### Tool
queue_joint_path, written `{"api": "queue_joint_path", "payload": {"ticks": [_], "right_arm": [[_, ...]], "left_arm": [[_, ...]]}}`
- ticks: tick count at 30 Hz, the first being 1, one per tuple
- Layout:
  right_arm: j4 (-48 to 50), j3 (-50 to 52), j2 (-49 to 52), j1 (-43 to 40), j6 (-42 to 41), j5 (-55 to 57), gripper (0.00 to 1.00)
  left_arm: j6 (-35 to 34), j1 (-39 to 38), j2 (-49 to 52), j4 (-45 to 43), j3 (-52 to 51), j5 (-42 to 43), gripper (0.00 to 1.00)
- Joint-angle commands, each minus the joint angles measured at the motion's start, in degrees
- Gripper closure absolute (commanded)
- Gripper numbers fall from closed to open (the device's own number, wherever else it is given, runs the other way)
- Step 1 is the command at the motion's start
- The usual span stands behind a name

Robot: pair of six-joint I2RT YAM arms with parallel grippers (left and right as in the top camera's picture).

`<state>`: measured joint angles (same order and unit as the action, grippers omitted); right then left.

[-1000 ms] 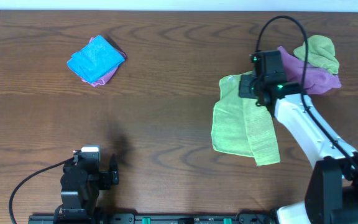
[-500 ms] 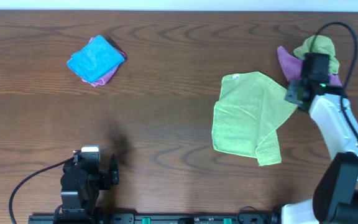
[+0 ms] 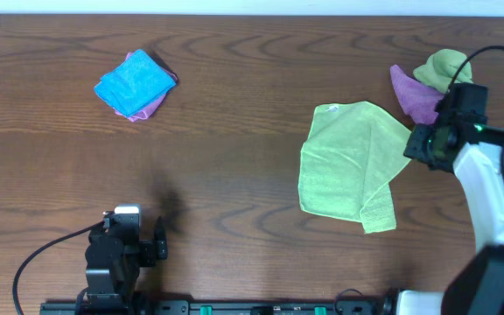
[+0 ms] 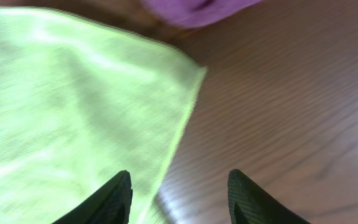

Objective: Fold the cloth

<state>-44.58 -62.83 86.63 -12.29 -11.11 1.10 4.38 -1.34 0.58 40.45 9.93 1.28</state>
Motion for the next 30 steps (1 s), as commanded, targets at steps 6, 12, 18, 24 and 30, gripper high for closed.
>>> {"api": "queue_joint_path", "payload": {"ticks": [6, 12, 18, 24, 30], "right_arm": [[-7.74, -0.39, -8.57, 0.04, 7.13, -15.13, 0.45], [-9.49, -0.20, -9.49, -0.07, 7.13, -17.55, 0.46], [-8.94, -0.15, -9.49, -0.07, 7.10, -17.66, 0.45], [-9.70, 0.07, -9.49, -0.07, 6.88, -17.70, 0.41], [-11.61, 0.70, -9.49, -0.07, 6.86, -18.12, 0.41]], "left_arm": [[-2.14, -0.17, -0.37, -2.19, -0.76, 2.10, 0.05], [-10.62, -0.20, 1.70, -10.49, 0.22, 18.18, 0.05], [-14.08, -0.22, 16.37, -10.95, 9.77, 24.30, 0.05], [-14.80, -1.92, 37.55, -10.64, 23.50, 30.45, 0.05], [-15.37, -9.20, 57.88, -10.62, 36.89, 37.22, 0.05]]}}
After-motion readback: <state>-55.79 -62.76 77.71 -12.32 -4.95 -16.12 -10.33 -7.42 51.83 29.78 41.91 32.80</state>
